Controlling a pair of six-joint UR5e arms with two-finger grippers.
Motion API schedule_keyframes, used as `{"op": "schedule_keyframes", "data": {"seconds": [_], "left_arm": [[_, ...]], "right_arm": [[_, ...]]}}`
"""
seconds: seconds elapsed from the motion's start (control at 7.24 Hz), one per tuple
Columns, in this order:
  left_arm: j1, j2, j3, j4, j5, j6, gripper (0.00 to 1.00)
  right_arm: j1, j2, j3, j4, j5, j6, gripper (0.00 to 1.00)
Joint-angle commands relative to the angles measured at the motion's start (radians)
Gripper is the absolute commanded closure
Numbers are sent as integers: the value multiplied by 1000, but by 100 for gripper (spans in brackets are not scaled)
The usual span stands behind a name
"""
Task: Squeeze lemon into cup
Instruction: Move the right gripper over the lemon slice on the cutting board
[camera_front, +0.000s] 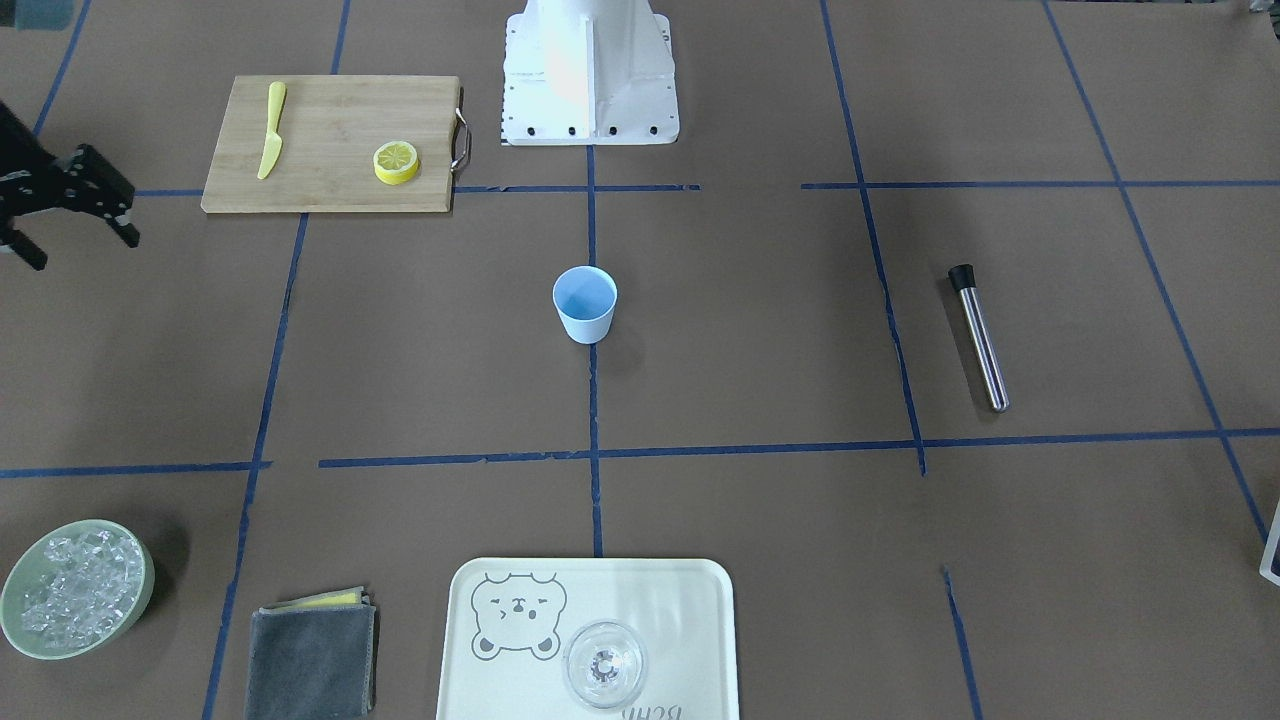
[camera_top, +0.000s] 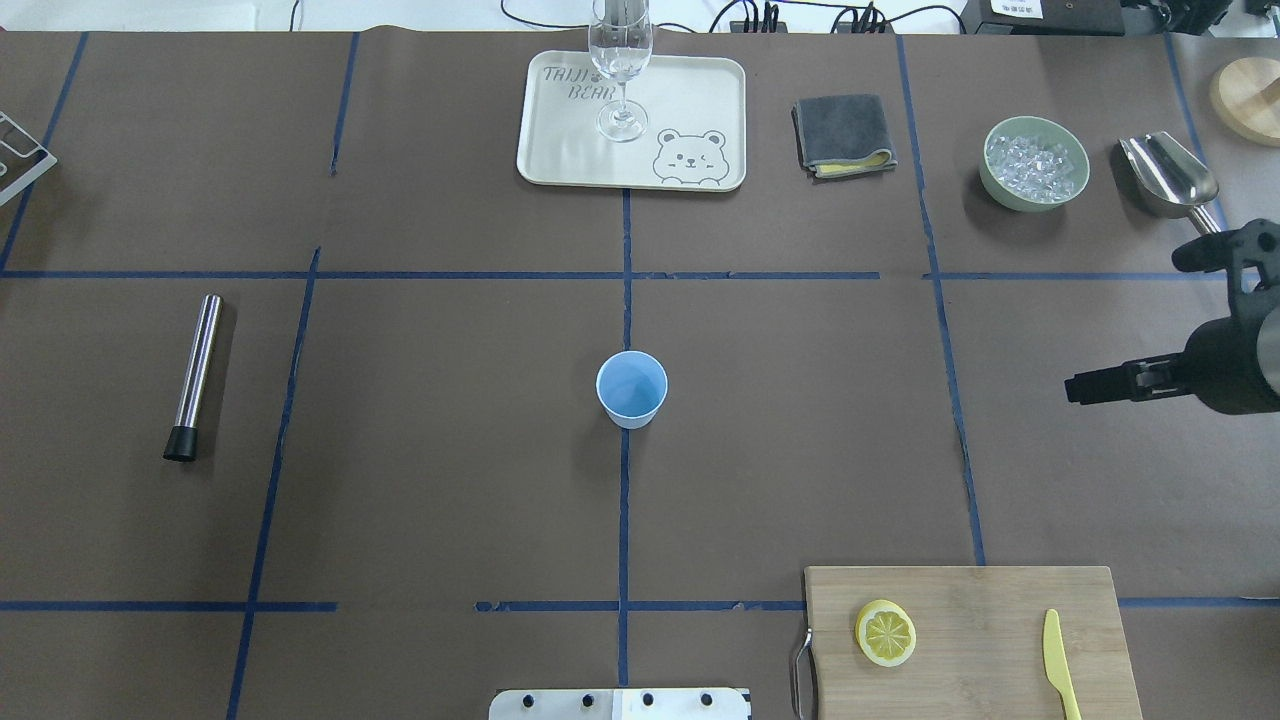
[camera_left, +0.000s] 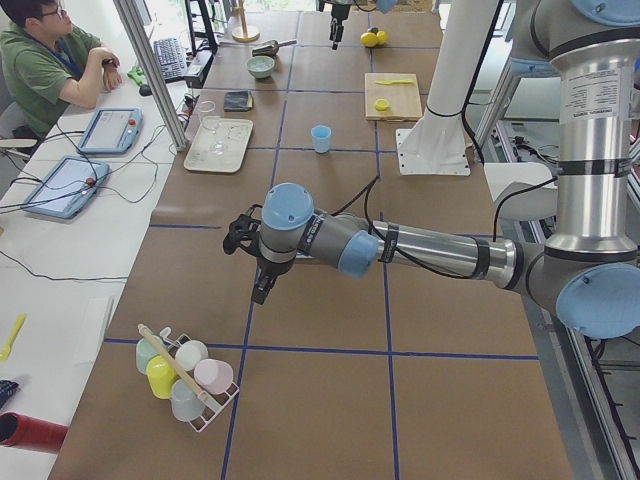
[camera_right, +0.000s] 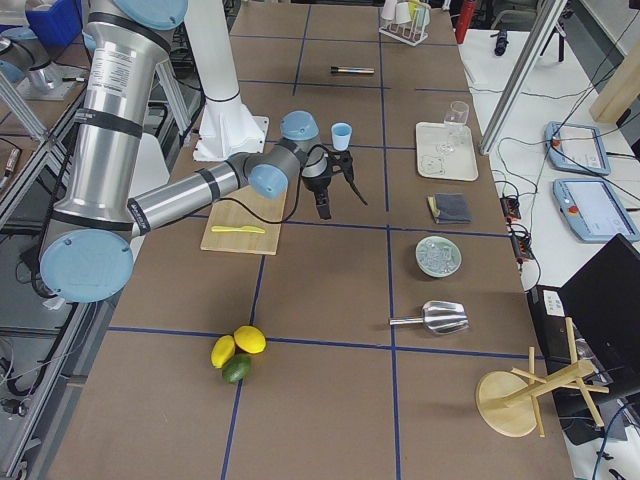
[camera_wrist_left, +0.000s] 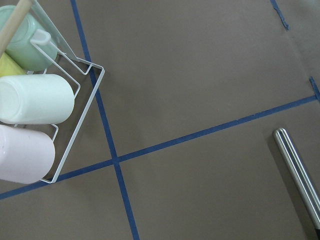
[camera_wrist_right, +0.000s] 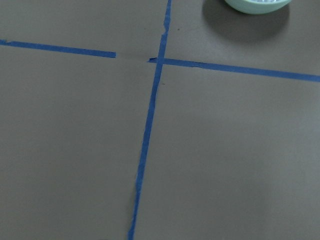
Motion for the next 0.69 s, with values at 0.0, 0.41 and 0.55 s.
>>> {"op": "schedule_keyframes", "data": {"seconds": [0.0, 0.41, 0.55], "left_arm": [[2, -2, -1, -12, 0, 0, 0], [2, -8, -4, -12, 0, 0, 0], [3, -8, -4, -12, -1, 0, 0]], "right_arm": [[-386, -17, 45, -1, -388, 334, 2], [-635, -5, 47, -23, -585, 486, 1], [-652, 48, 47, -96, -585, 487, 1]]}}
